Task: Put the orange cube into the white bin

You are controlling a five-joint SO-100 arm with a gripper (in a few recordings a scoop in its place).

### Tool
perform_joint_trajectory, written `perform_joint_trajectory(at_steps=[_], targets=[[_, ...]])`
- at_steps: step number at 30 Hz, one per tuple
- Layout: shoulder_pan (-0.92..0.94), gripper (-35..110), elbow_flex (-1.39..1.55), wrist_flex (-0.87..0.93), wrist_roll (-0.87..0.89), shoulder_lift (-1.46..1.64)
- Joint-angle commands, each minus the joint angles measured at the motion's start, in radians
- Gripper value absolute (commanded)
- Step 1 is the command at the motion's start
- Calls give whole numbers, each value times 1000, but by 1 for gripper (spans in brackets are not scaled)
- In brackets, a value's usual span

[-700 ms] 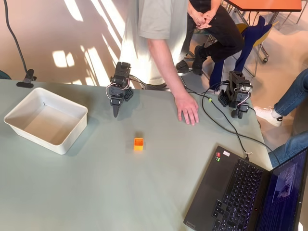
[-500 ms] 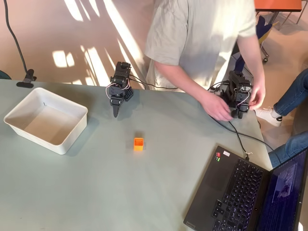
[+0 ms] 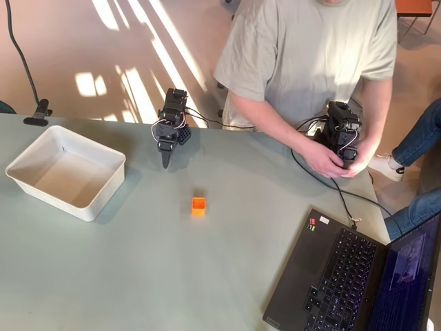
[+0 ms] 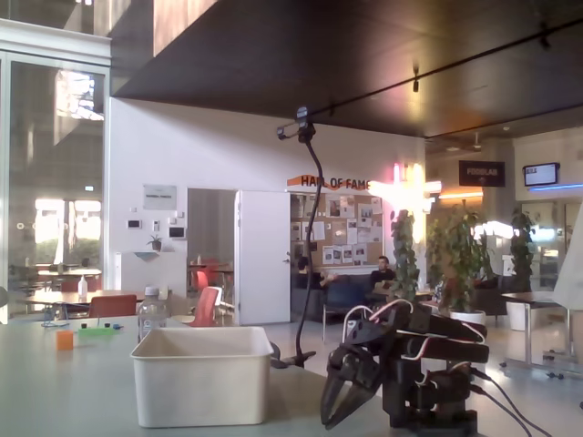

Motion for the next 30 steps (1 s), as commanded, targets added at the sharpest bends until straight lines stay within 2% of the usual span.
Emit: perform_joint_trajectory(at_steps=[1,9,16,20,23,30], targets=[[-5,1,-74,-63,3,29],[-11,1,-302,-367,6,29],[-91,1,-466,-535,12,6],[-184,1,-557,-541,95,-57],[-272,1,-634,-541,169,-244],[-436,1,-896,-469,184,-718]])
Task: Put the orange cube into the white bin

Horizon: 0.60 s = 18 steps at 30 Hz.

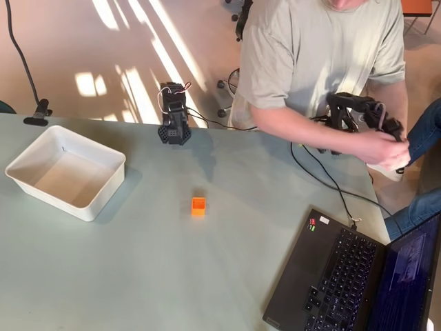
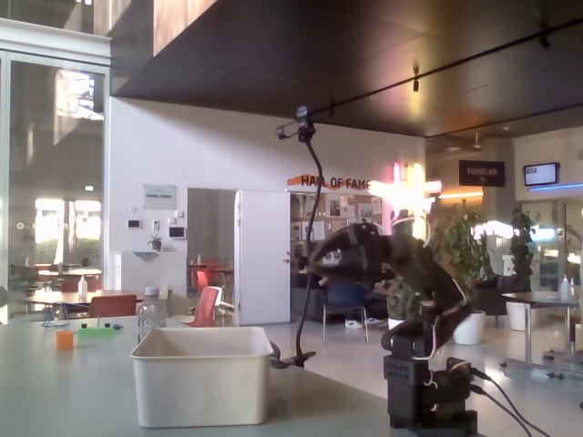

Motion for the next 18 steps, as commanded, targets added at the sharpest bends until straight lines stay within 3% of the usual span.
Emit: perform_joint_trajectory(at_steps=[1,13,18], targets=[[-60,1,-135,77,6,-216],[-127,2,-555,600,6,-831],[-112,16,-667,676,11,-1003]])
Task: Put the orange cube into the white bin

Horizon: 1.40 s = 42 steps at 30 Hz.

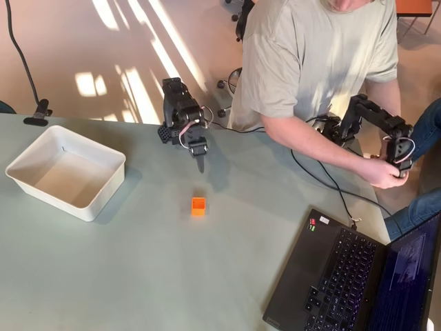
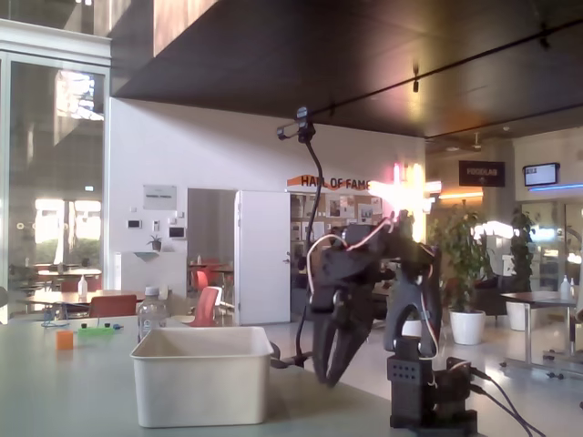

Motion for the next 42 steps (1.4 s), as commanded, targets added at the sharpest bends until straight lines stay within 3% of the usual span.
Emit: perform_joint_trajectory(at_steps=[1,9,15,31,42], targets=[[14,21,-84,41,6,-97],[17,69,-106,94,8,-255],[29,90,-107,91,8,-305],[74,94,-407,94,6,-663],[60,94,-416,94,5,-729]])
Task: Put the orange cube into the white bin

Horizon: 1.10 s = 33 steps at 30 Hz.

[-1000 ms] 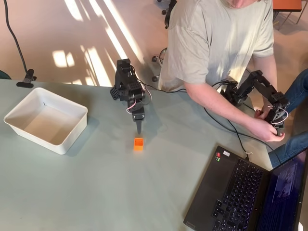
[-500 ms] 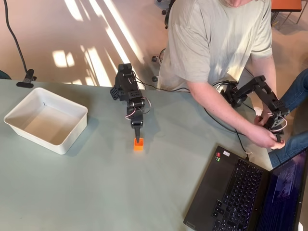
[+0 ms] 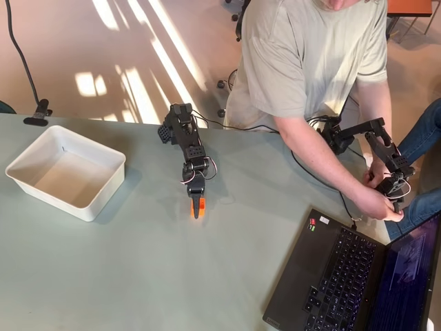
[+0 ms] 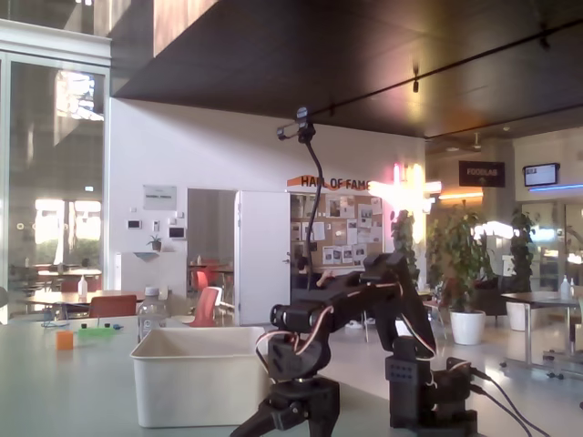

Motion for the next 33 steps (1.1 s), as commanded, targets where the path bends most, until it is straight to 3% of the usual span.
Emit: perform_joint_trajectory(at_steps=[1,20,33], targets=[[-11,94,-35,-2,5,8],[-32,93,-37,-14,2,-21],[-74,58,-37,-14,-15,-6]])
